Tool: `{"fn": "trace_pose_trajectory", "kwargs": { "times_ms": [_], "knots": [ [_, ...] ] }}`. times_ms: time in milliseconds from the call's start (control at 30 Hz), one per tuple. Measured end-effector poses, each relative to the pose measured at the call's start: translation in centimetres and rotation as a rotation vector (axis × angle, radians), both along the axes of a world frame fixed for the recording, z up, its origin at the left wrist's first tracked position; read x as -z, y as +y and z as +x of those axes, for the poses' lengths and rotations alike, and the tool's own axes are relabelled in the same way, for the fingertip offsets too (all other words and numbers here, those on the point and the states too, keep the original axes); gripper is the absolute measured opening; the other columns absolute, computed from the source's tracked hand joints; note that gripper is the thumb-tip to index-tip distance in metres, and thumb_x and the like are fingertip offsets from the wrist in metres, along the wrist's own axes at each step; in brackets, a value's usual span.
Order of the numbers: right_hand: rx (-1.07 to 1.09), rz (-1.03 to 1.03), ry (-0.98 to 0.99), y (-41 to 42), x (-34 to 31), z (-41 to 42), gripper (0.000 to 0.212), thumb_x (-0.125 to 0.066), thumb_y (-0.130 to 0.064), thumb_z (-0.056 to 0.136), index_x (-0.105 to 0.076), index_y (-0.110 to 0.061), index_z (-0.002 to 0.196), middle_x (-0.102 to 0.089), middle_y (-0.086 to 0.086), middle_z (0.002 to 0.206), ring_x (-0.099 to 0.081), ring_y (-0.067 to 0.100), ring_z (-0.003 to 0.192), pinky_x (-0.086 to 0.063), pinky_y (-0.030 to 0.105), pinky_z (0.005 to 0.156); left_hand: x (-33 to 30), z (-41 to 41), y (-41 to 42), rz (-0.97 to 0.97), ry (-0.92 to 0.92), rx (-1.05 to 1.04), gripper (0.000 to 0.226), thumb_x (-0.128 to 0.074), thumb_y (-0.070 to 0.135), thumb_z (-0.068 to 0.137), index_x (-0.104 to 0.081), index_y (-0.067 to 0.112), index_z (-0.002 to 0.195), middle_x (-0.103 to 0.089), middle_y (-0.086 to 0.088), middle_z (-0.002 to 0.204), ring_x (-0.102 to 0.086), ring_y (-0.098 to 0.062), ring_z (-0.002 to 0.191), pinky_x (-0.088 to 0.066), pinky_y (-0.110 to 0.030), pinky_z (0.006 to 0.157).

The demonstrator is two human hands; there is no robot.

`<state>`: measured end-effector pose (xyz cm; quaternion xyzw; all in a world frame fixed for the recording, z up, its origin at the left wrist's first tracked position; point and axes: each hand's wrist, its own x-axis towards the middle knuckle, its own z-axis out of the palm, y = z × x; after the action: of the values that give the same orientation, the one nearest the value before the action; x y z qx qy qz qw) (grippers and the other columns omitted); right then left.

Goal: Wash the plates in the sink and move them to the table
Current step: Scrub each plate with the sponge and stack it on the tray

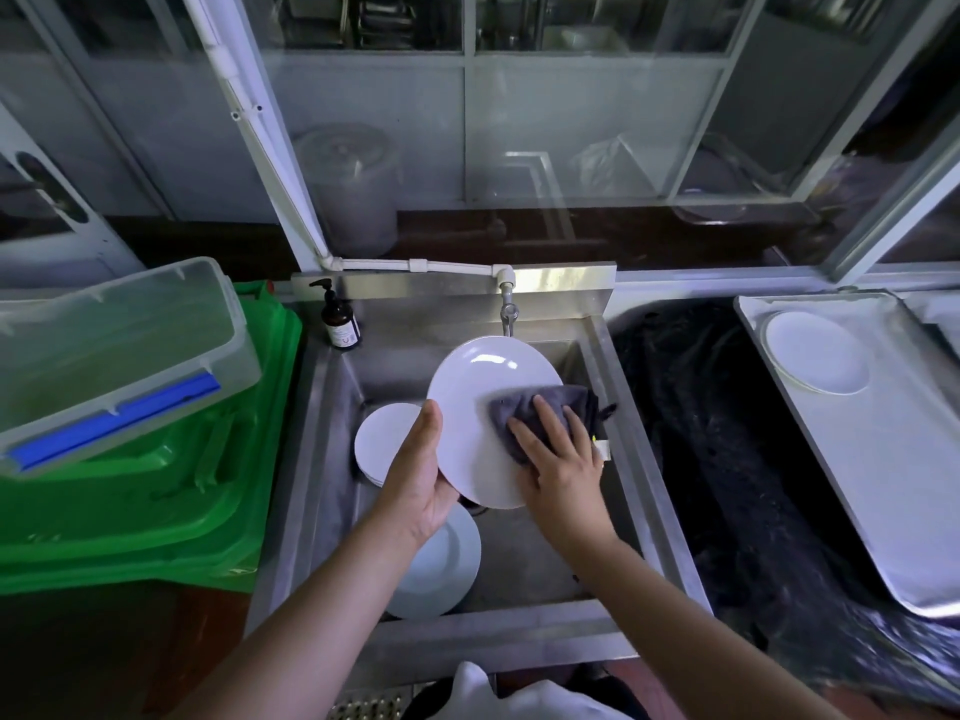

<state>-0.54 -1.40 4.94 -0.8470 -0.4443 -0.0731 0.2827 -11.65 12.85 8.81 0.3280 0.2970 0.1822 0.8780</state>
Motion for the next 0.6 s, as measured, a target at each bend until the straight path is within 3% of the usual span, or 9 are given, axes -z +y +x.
{"fn": "trace_pose_trajectory", "kwargs": {
  "times_ms": [133,233,400,533,600],
  "knots": [
    [-0.197,0.052,-0.027,0.1,1.3,-4.4,0.057,-0.060,-0.019,0.082,-0.055,-0.032,0.138,-0.042,0.001,0.157,-0.044,0.045,0.137,-0.042,0.061,0.099,-1.0,0.5,-0.4,-0.024,0.016,-0.044,0.074,-0.053,0.055,0.093,-0.052,0.002,0.144,-0.062,-0.022,0.138,-0.059,-0.036,0.130,-0.056,-0.044,0.101],
    [-0.342,0.013,-0.068,-1.1,1.4,-2.2,0.054,-0.058,-0.022,0.084,-0.059,-0.032,0.136,-0.042,-0.002,0.158,-0.044,0.042,0.139,-0.045,0.059,0.100,-0.6,0.1,0.0,-0.038,0.016,-0.057,0.072,-0.051,0.055,0.094,-0.052,0.004,0.144,-0.061,-0.022,0.139,-0.064,-0.035,0.123,-0.059,-0.045,0.096],
    [-0.082,-0.010,0.032,-1.8,0.9,0.4,0.046,-0.051,-0.028,0.086,-0.067,-0.028,0.129,-0.051,0.004,0.151,-0.049,0.046,0.131,-0.049,0.064,0.092,-0.6,0.0,0.4,0.021,0.060,0.005,0.060,-0.038,0.062,0.100,-0.056,0.020,0.140,-0.070,-0.008,0.131,-0.070,-0.025,0.115,-0.056,-0.048,0.089],
    [-0.250,0.020,0.066,-1.9,1.3,-4.1,0.052,-0.054,-0.024,0.083,-0.061,-0.030,0.135,-0.046,0.001,0.155,-0.046,0.044,0.136,-0.047,0.061,0.095,-0.8,0.7,-0.3,-0.002,0.094,-0.049,0.078,-0.058,0.065,0.087,-0.054,0.010,0.143,-0.065,-0.017,0.137,-0.063,-0.035,0.125,-0.052,-0.052,0.104],
    [-0.312,0.007,0.081,-1.8,1.4,-4.0,0.052,-0.058,-0.023,0.085,-0.059,-0.032,0.137,-0.041,-0.003,0.159,-0.040,0.040,0.142,-0.046,0.062,0.098,-0.9,0.8,-0.4,-0.040,0.101,-0.042,0.078,-0.059,0.063,0.090,-0.054,0.005,0.142,-0.064,-0.021,0.136,-0.064,-0.035,0.123,-0.056,-0.048,0.100]
  ]
}}
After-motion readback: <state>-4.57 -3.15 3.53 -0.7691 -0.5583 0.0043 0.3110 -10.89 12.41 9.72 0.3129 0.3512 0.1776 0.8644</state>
